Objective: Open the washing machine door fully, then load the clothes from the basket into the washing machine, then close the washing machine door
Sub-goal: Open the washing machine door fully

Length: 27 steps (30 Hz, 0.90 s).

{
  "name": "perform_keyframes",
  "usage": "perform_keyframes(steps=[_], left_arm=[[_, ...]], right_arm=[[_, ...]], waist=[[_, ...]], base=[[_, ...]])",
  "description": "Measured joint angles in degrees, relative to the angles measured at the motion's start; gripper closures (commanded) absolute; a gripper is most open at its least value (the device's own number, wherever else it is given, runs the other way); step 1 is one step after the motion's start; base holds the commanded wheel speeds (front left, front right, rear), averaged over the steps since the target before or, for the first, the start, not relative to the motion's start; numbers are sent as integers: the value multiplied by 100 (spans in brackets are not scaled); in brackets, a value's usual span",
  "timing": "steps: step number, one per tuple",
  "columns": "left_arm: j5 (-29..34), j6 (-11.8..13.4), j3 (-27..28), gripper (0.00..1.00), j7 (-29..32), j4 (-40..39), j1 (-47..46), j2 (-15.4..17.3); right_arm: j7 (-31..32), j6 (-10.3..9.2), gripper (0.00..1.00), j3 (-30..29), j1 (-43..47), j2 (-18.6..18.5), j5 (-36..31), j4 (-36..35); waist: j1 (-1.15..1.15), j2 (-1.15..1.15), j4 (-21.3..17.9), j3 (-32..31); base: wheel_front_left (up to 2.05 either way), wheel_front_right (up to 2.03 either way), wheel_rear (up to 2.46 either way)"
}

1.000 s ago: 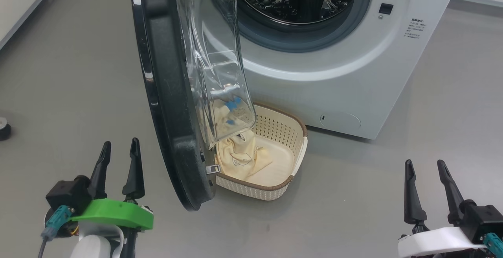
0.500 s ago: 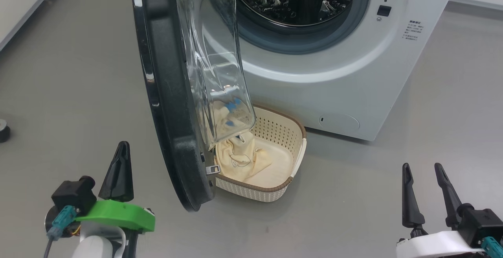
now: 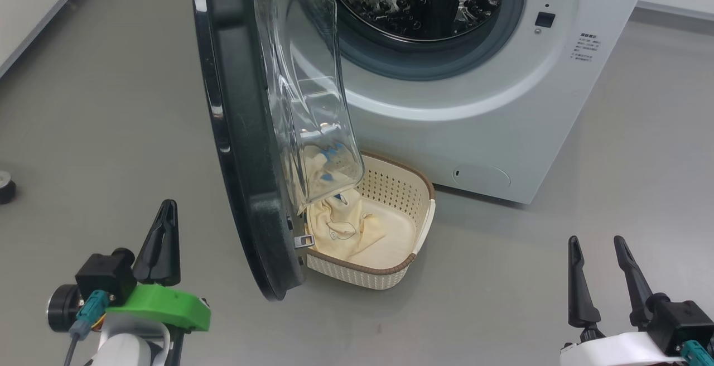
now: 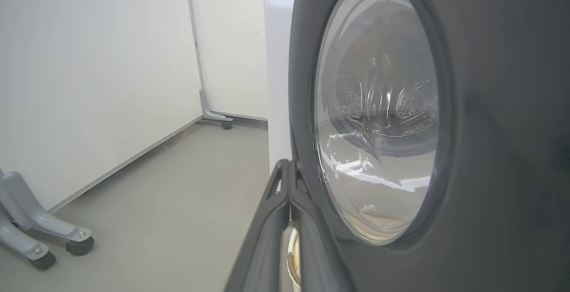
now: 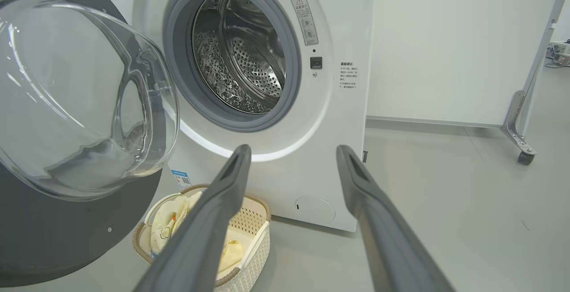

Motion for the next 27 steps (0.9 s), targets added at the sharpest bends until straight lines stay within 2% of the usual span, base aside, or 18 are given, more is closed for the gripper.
perform_keyframes(steps=[10,20,23,27], left_arm=[[414,58,122,100,0,-442,-209,309],[812,160,181,100,-2,-1881,-940,415],[948,177,77,100,-7,-2340,-1081,410],[1155,146,-344,100,-8,-2809,-1109,364]], right_arm=[[0,110,0,-46,15,100,-23,7],[0,182,0,-98,101,148,-64,7],[0,202,0,-108,101,175,-108,7],[0,233,0,-138,102,204,-114,7]], waist=[[0,0,30,-54],[0,0,97,-63],[0,0,100,-61],[0,0,94,-50]], base=[[0,0,0],[0,0,0],[0,0,0],[0,0,0]])
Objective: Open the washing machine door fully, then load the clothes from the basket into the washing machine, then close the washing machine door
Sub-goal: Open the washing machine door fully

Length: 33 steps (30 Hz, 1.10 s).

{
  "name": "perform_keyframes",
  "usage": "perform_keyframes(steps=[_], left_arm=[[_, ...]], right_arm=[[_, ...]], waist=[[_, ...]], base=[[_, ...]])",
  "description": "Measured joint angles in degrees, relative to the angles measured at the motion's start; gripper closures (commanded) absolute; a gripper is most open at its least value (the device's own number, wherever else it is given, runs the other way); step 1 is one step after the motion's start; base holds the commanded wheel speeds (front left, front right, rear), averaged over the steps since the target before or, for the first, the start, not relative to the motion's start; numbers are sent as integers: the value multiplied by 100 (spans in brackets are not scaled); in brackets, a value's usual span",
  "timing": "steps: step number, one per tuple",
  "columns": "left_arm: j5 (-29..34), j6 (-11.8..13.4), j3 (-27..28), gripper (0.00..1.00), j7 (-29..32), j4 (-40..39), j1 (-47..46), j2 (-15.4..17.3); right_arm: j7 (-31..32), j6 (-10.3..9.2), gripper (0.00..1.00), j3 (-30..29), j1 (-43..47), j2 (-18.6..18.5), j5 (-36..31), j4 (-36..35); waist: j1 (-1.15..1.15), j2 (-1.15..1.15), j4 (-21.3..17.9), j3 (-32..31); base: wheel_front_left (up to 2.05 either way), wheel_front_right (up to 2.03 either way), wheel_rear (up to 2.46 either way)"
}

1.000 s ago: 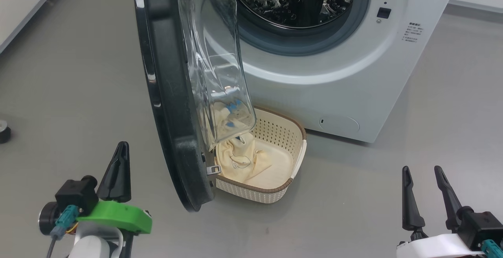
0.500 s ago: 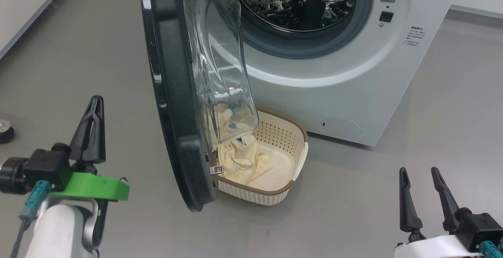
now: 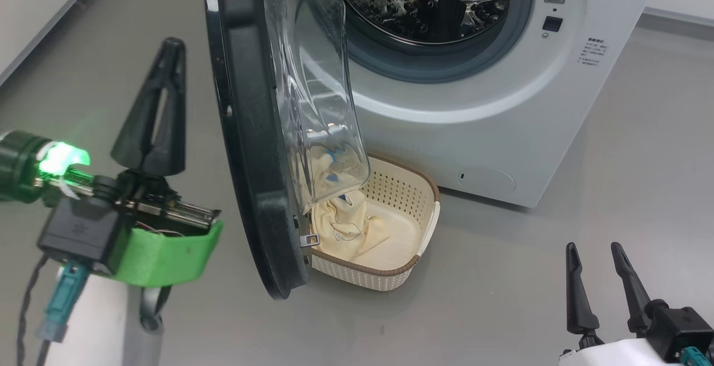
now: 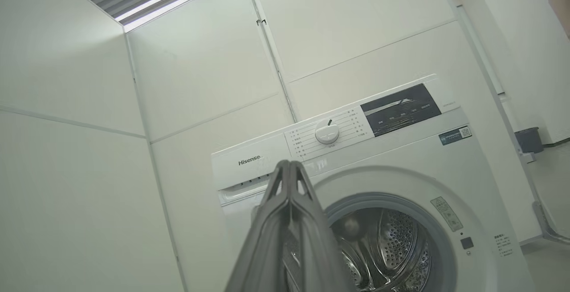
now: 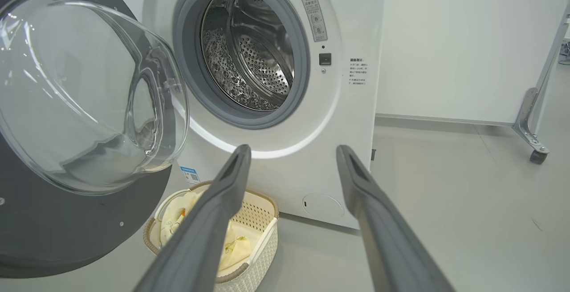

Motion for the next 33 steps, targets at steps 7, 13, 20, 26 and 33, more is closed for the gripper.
perform_keyframes(steps=[7,13,20,26,33], left_arm=[[26,-102,-987,100,88,-211,140,-112],[-71,-146,-1569,100,378,-241,548,-175],[-341,-147,-2007,100,730,-200,978,-197],[-391,-145,-2037,100,929,34,1195,-198],[-411,-9,-1853,100,1073,360,1361,-196]], right_arm=[[0,54,0,-26,-2,13,-47,-3],[0,98,0,-66,-2,18,-52,0],[0,131,0,-91,-6,22,-89,1],[0,168,0,-135,-11,24,-102,2],[0,235,0,-142,-13,26,-152,36]], waist=[[0,0,-29,74],[0,0,-67,105],[0,0,-96,166],[0,0,-105,224],[0,0,-122,224]], base=[[0,0,0],[0,0,0],[0,0,0],[0,0,0],[0,0,0]])
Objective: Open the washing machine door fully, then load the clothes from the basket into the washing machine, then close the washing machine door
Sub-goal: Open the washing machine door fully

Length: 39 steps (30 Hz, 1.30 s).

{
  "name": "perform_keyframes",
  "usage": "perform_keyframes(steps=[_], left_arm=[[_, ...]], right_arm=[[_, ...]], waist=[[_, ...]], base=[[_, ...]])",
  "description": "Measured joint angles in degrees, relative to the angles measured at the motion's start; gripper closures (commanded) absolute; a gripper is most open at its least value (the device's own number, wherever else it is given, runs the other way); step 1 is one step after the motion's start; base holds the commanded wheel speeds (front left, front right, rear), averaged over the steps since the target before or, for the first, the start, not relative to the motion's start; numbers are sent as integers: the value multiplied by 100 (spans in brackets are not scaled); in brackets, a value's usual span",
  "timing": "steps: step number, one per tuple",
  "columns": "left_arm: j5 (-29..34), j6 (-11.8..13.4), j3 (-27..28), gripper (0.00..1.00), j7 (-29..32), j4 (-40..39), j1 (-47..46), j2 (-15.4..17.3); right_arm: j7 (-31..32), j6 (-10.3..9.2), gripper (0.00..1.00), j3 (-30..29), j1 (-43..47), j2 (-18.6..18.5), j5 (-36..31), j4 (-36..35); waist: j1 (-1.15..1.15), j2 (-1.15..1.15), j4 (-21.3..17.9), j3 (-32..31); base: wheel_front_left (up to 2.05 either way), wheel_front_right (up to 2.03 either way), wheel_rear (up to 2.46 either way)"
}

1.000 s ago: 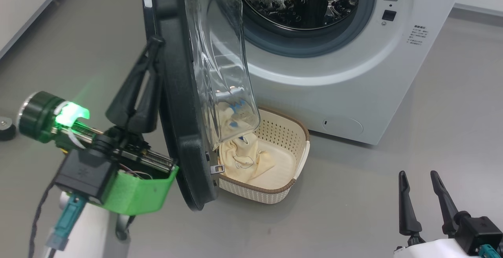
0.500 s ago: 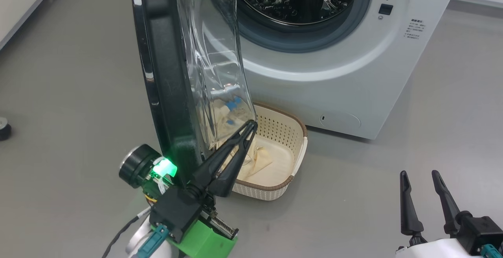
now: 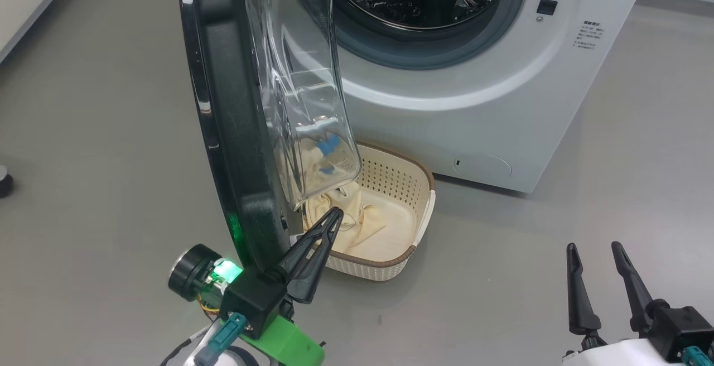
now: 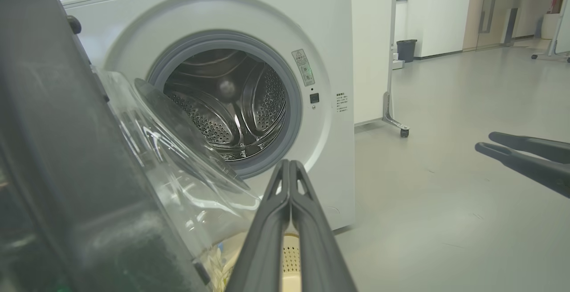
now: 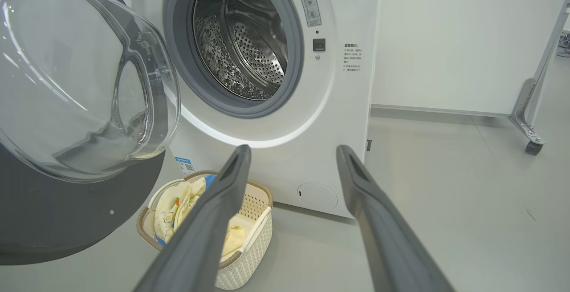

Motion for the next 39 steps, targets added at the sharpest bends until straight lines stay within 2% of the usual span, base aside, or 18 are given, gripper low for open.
perform_keyframes(steps=[22,33,39], left_arm=[[-158,277,381,100,153,416,128,1],[-271,472,587,100,186,422,314,-24],[-370,675,780,100,85,414,374,-42]], right_arm=[[0,63,0,-52,0,13,-52,43],[0,68,0,-89,-3,15,-51,15],[0,68,0,-116,-5,16,-49,16]], waist=[[0,0,-114,-51],[0,0,-118,50],[0,0,-88,83]], base=[[0,0,0],[0,0,0],[0,0,0]])
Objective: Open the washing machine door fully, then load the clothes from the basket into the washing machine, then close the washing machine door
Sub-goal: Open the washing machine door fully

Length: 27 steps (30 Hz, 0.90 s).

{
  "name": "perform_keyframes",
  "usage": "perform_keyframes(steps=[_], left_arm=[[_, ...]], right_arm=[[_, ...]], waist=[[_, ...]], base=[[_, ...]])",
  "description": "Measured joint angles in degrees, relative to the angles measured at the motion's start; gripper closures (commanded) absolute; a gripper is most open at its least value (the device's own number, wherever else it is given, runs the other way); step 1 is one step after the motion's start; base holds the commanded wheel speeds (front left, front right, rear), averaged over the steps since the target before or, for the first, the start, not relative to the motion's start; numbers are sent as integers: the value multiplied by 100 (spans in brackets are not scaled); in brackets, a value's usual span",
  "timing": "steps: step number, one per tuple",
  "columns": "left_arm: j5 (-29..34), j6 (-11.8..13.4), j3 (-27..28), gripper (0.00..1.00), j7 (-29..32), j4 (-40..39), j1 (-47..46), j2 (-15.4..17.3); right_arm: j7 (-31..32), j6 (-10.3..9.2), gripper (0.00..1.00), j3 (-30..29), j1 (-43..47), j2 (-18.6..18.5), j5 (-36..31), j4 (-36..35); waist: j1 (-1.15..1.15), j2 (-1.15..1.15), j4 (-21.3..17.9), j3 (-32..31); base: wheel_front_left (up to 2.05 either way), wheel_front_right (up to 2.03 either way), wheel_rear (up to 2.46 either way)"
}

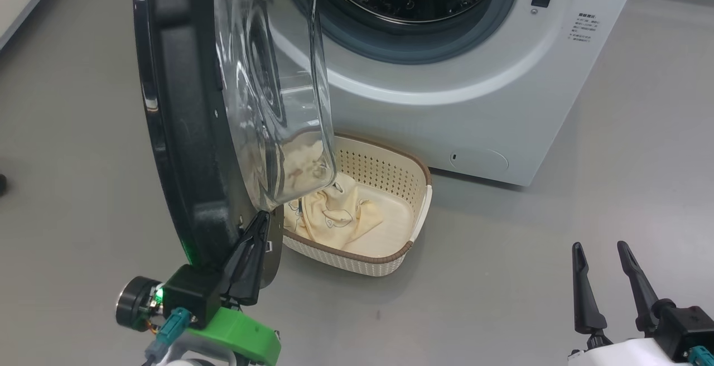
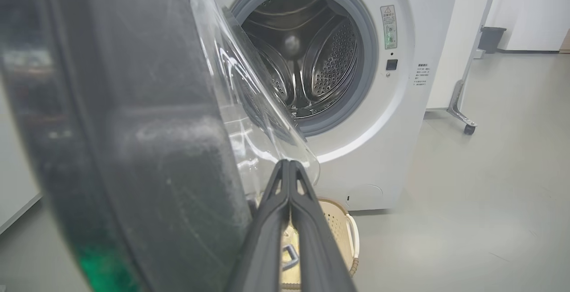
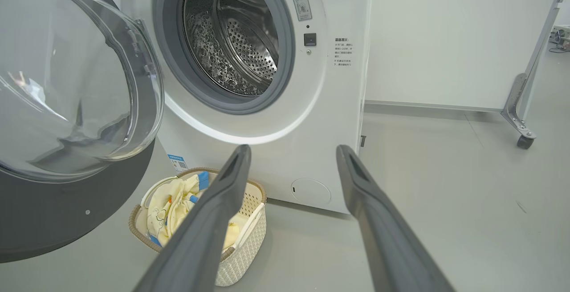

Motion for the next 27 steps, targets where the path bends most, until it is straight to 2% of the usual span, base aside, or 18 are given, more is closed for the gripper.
perform_keyframes(steps=[12,27], left_arm=[[-8,241,461,100,-242,-3,155,5],[-339,356,1334,100,-627,330,161,185]], right_arm=[[0,2,0,-116,0,1,0,-23],[0,112,0,-48,-47,1,-108,-32]], waist=[[0,0,242,31],[0,0,371,173]], base=[[0,0,0],[0,0,0]])
